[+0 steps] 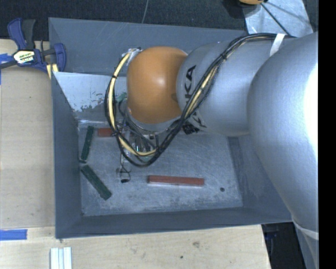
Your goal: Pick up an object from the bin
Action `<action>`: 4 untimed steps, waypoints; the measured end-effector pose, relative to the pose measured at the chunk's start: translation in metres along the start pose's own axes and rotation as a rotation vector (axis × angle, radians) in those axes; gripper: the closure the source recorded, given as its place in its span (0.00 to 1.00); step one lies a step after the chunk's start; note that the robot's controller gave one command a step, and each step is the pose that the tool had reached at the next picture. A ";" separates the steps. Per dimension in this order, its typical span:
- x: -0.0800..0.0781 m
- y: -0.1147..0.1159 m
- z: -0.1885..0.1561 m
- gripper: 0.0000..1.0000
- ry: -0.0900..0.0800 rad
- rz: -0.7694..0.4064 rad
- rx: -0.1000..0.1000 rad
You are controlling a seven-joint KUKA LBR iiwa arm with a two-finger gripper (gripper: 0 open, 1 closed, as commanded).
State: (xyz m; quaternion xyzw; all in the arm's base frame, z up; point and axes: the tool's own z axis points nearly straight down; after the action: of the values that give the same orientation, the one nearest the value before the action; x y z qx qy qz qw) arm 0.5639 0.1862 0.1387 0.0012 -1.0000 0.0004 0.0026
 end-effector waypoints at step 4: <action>-0.061 0.015 0.066 1.00 -0.012 -0.105 -0.003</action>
Offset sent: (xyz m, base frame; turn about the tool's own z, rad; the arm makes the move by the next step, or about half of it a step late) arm 0.0521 -0.0071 -0.0687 0.0582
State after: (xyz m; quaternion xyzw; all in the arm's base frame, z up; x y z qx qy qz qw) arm 0.6247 0.2008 0.0721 0.0537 -0.9985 -0.0015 -0.0036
